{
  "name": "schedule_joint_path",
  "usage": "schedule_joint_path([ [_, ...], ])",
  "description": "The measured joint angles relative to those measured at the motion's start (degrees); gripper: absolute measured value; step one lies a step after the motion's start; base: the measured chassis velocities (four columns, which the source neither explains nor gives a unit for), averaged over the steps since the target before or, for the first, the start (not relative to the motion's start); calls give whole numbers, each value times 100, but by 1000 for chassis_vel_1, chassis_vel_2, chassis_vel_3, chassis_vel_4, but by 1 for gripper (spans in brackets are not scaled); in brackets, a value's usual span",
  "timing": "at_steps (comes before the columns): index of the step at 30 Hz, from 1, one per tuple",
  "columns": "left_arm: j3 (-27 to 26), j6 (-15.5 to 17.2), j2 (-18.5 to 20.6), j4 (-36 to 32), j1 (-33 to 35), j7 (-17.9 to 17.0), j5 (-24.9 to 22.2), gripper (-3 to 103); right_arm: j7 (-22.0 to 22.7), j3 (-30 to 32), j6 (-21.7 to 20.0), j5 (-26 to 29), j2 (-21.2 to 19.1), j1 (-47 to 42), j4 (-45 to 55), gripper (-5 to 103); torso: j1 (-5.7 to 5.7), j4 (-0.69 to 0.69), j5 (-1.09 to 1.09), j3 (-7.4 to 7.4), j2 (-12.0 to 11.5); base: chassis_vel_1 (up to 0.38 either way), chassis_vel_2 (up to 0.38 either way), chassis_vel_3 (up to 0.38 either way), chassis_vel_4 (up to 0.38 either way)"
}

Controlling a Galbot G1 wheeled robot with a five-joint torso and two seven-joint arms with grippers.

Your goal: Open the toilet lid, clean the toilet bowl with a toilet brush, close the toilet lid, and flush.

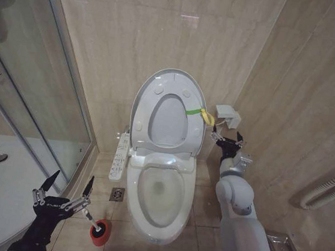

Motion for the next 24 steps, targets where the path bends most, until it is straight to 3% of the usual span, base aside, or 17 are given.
schedule_joint_path([
  [24, 0, 0, 0, 0, 0, 0, 0, 100, 144, -95, 296, -274, -36, 1611, -1428, 100, 0, 0, 0, 0, 0, 0, 0, 0, 0],
])
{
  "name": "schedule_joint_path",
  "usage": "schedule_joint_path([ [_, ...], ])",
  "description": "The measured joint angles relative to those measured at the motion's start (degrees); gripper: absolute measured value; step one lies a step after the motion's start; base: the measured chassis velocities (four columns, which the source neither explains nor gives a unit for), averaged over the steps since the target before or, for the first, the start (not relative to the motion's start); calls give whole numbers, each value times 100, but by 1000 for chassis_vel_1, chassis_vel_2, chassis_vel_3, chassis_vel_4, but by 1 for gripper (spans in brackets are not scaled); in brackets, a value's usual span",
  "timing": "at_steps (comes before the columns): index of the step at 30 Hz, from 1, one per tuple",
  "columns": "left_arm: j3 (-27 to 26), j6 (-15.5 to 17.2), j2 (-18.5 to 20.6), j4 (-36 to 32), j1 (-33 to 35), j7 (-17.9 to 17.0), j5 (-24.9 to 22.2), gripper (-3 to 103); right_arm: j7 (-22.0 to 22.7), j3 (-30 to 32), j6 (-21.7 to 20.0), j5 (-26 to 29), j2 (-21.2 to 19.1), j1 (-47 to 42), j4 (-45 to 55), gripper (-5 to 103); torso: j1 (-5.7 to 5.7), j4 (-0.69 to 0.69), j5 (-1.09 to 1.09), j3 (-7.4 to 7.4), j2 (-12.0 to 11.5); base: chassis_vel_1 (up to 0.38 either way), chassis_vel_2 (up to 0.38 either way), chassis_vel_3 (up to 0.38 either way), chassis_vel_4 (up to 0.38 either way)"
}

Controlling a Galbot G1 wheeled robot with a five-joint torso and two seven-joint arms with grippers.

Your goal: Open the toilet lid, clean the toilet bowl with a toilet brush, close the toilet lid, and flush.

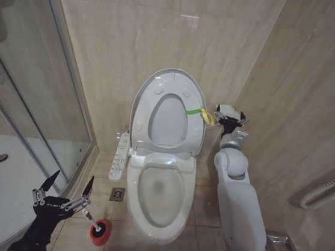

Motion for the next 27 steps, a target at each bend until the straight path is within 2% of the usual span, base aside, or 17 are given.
schedule_joint_path([
  [7, 0, 0, 0, 0, 0, 0, 0, 100, 14, -4, 139, -10, 17, 307, -460, 100, 0, 1, 0, 0, 0, 0, 0, 0, 0],
  [11, 1, 0, 0, 0, 0, 0, 0, 100, 87, -61, 406, -59, -14, 681, -1118, 100, 0, 1, 0, 0, 0, 0, 0, 0, 0],
  [19, 0, 0, 0, 0, 0, 0, 0, 100, 107, -111, 572, -156, 39, 990, -1572, 100, 0, 0, 0, 0, 0, 0, 0, 0, 0],
  [27, 0, 0, 0, 0, 0, 0, 0, 100, 105, -249, 1007, -608, 89, 1419, -2200, 100, 0, 0, 0, 0, 0, 0, 0, 0, 0],
])
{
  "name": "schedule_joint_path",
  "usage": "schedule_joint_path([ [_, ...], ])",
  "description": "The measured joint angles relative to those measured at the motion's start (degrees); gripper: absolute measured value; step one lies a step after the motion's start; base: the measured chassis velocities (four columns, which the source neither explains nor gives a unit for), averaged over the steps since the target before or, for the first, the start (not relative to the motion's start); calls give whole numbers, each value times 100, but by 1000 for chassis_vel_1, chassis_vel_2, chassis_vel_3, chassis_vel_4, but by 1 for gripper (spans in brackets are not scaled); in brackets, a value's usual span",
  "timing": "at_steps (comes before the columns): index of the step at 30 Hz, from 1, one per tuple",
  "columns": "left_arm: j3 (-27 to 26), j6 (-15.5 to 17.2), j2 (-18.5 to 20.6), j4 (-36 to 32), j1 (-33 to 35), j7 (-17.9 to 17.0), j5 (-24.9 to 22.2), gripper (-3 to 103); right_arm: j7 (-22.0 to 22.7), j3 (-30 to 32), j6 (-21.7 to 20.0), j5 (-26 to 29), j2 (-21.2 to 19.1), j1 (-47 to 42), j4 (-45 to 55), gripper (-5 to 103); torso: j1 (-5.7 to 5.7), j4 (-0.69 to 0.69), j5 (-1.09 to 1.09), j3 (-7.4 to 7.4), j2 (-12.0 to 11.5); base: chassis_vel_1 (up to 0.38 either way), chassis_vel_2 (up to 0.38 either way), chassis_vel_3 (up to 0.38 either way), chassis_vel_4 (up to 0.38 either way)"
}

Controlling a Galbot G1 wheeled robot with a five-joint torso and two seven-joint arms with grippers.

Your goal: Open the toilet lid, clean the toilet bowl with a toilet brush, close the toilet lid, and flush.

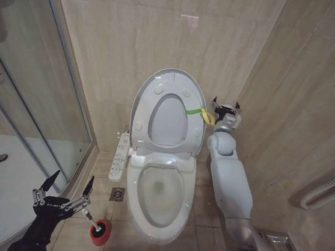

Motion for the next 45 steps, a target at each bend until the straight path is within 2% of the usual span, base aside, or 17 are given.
schedule_joint_path([
  [11, 0, 0, 0, 0, 0, 0, 0, 100, -71, -198, 433, -206, 146, 681, -892, 100, 0, 1, -1, 0, 0, 0, 0, 0, 0],
  [19, 0, 0, 0, 0, 0, 0, 0, 100, -181, -486, 394, -73, 107, 552, -744, 100, 0, 1, 0, -1, 0, 0, 0, 0, 0],
  [23, 0, 0, 0, 0, 0, 0, 0, 100, -309, -622, 180, 98, -56, 390, -402, 100, 0, -2, 0, -1, 0, 0, 0, 0, 0],
  [27, 0, 0, 0, 0, 0, 0, 0, 100, -365, -934, -247, 593, -426, 107, 227, 100, 0, -4, 0, -1, 1, 0, 0, 0, 0],
  [29, 0, 0, 0, 0, 0, 0, 0, 100, -367, -978, -328, 702, -500, 44, 359, 100, 0, -5, 0, -1, 1, 0, 0, 0, 0],
  [31, 0, 0, 0, 0, 0, 0, 0, 100, -368, -1098, -530, 1029, -787, -195, 798, 100, 0, 1, 0, -1, 1, 0, 0, 0, 0],
  [33, 0, 0, 0, 0, 0, 0, 0, 100, -368, -1122, -600, 1136, -885, -284, 956, 100, 0, 2, 0, -1, 1, 0, 0, 0, 0],
  [35, 0, 0, 0, 0, 0, 0, 0, 100, -370, -1171, -809, 1489, -1210, -601, 1502, 100, 0, 5, 1, -1, 1, 0, 0, 0, 0],
  [39, 0, 0, 0, 0, 0, 0, 0, 100, -351, -1131, -1073, 1983, -1579, -1037, 2226, 100, -1, 4, 2, -1, 1, 0, 0, 0, 0],
  [42, 1, 0, 0, 0, 0, 1, 0, 100, -338, -1034, -1161, 2153, -1760, -1313, 2624, 100, 0, 3, 1, -1, 1, 0, 0, 0, 0],
  [45, 1, 0, 0, 0, 0, 0, 0, 100, -205, -796, -1354, 2530, -2049, -1994, 3492, 100, -1, 0, 1, -1, 1, 0, 0, 0, 0],
])
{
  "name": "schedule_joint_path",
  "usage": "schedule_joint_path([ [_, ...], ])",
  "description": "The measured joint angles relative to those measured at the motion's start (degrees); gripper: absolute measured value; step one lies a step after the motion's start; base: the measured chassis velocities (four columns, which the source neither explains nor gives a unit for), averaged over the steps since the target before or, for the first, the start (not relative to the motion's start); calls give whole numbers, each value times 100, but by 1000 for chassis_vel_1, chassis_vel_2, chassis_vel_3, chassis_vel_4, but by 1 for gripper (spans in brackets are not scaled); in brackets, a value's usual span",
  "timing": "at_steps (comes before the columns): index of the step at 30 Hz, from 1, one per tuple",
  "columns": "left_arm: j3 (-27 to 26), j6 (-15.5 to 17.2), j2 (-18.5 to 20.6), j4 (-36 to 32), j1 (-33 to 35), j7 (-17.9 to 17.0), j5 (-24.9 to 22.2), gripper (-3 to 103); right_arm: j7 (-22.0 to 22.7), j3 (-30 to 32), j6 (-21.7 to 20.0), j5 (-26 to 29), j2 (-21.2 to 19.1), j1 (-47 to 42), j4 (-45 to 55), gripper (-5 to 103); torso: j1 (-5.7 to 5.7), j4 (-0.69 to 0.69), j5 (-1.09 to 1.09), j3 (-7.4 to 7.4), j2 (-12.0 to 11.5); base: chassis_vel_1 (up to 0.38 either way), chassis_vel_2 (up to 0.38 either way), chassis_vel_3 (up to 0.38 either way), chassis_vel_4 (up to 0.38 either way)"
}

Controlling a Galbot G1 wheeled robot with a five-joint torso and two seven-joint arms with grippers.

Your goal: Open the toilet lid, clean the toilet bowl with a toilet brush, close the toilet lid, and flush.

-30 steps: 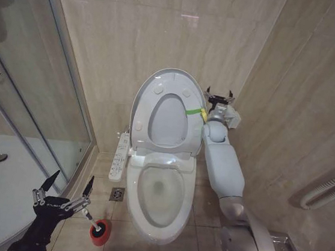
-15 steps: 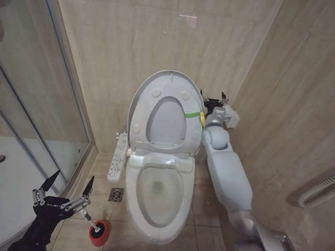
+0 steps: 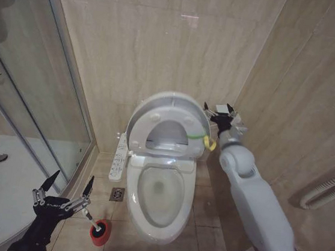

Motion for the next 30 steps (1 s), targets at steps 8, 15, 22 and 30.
schedule_joint_path([
  [8, 0, -1, 0, 0, 0, 0, 0, 100, 516, 434, -401, 193, -63, -1661, 1418, 100, -1, -2, 1, 0, 0, 0, 0, 0, 0],
  [15, 0, 0, 0, 0, 0, 0, 0, 100, 724, 548, -432, 62, 71, -1712, 1531, 100, 0, 3, -1, 0, -1, 0, 0, 0, 0],
  [22, 0, 0, 0, 0, 0, 0, 0, 100, 816, 523, -392, 1, 142, -1589, 1347, 100, 0, 1, -1, 0, -1, 0, 0, 0, 0],
  [30, 0, 0, 0, 0, 0, 0, 0, 100, 912, 497, -499, -38, 276, -1910, 1475, 100, 0, 0, -1, 0, -1, 0, 0, 0, 0],
])
